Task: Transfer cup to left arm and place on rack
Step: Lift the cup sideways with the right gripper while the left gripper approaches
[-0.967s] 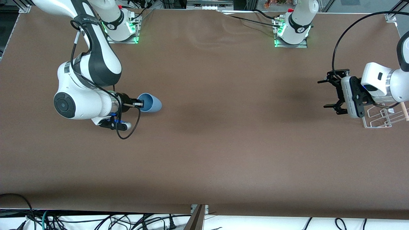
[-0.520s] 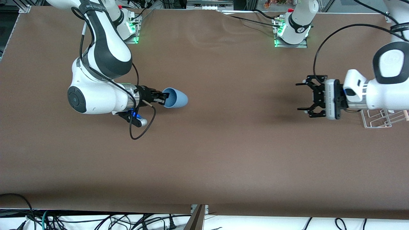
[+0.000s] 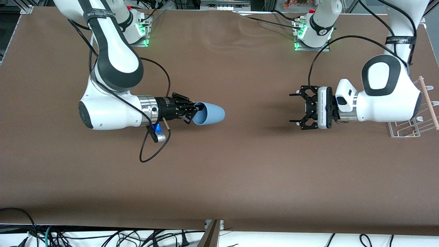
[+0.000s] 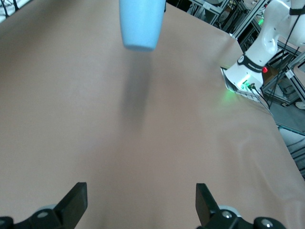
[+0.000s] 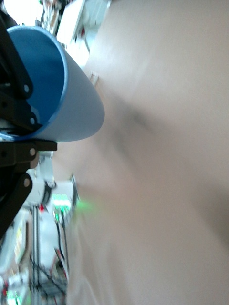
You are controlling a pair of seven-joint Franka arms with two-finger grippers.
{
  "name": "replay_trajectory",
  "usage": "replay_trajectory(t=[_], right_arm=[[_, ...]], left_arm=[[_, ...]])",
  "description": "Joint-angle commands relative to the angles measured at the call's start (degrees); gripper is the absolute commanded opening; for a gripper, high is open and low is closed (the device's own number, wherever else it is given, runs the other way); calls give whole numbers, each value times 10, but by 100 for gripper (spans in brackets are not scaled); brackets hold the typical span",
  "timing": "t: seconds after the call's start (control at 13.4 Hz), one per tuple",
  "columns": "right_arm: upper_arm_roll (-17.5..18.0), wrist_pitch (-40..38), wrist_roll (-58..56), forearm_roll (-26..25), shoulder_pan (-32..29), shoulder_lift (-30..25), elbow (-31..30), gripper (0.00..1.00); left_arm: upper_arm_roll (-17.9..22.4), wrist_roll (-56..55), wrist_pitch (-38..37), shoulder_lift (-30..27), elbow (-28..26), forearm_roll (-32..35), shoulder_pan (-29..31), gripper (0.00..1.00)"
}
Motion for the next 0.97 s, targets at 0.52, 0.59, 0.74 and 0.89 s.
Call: replay_trajectory(t=[0.52, 0.59, 0.74, 0.89], right_arm=[[0, 105, 148, 103, 38, 26, 23, 0], [-1, 107, 157, 103, 38, 29, 24, 0], [0, 123, 180, 104, 42, 34, 33, 0], [-1, 124, 186, 103, 47, 38, 42, 0]], left_arm=[[-60, -12, 170, 28, 6, -73, -53, 100], [-60, -28, 186, 35, 8, -70, -67, 100], [-61, -63, 216, 44, 41, -52, -90, 100], [-62, -111, 254, 53, 55, -10, -100, 100]])
